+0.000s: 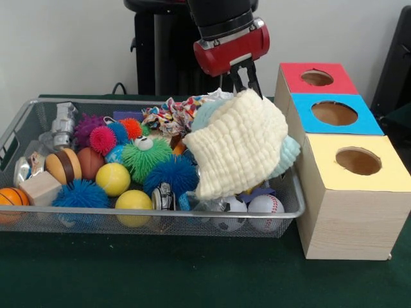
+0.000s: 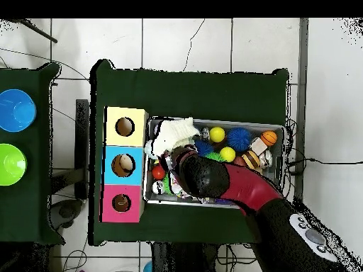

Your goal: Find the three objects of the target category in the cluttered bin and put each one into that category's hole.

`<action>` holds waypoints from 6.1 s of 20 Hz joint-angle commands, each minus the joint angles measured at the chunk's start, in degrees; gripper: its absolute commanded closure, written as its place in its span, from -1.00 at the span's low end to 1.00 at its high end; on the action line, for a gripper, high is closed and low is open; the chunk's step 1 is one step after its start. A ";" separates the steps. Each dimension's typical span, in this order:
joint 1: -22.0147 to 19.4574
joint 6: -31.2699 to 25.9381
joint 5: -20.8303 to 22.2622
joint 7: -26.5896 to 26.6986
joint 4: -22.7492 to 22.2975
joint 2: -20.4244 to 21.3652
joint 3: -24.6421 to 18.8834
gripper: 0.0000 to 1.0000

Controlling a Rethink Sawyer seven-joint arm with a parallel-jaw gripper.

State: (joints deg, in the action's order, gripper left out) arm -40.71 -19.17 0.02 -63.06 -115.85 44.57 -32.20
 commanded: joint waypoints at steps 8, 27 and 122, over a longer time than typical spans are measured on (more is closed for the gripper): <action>-3.29 -2.43 -8.09 -11.48 -0.49 0.87 -8.19 1.00; -0.39 -18.26 3.07 -2.69 9.76 1.89 4.86 1.00; 13.77 -20.40 12.86 -13.12 16.16 4.19 15.15 1.00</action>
State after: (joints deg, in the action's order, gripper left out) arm -30.21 -41.77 16.38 -63.05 -95.29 49.08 -15.49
